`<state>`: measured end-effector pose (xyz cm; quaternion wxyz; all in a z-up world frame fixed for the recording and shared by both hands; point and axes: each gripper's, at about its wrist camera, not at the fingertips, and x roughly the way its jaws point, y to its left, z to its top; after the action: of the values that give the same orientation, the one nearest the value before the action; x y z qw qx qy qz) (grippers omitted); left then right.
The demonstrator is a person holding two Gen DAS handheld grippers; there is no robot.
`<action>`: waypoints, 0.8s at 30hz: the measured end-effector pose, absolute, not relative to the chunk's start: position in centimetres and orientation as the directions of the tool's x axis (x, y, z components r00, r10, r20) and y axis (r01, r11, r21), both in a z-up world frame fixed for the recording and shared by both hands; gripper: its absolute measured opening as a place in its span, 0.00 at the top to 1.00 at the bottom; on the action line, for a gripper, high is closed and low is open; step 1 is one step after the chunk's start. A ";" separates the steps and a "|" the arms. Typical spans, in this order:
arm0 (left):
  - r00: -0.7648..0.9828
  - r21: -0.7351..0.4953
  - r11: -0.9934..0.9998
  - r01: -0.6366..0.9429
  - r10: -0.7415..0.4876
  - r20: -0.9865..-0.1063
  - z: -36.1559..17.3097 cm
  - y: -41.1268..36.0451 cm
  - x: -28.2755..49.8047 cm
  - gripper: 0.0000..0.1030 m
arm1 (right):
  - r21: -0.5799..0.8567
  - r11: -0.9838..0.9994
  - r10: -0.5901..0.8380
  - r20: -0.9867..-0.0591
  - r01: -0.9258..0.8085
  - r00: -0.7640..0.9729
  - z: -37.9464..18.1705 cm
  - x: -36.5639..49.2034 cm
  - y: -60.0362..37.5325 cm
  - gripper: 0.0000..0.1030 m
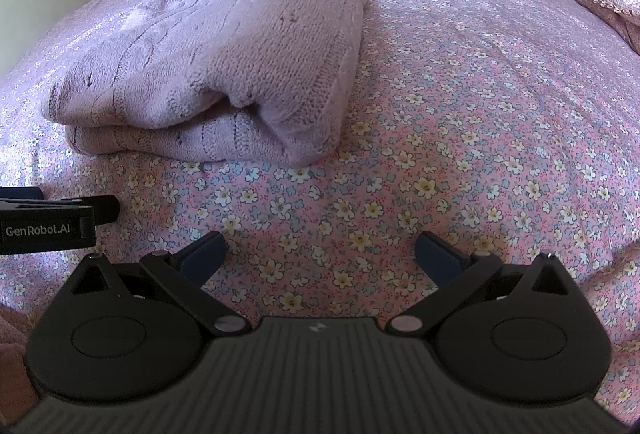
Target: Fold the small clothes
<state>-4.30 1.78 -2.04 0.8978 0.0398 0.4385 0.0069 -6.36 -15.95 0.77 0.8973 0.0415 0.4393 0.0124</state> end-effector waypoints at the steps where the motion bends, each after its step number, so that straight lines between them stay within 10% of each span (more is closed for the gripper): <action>1: 0.616 0.078 0.997 0.023 0.048 -0.787 -2.0 1.8 -4.3 0.04 | 0.086 0.996 0.059 -0.787 0.014 0.614 0.8 -6.4 -16.0 0.00; 24: 0.616 0.079 0.997 0.023 0.049 -0.786 -2.1 1.7 -4.4 0.04 | 0.085 0.996 0.059 -0.787 0.014 0.614 0.8 -6.4 -16.0 0.00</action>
<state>-4.43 1.69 -2.05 0.8980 0.0406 0.4381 0.0073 -6.36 -15.96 0.76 0.8974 0.0414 0.4390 0.0124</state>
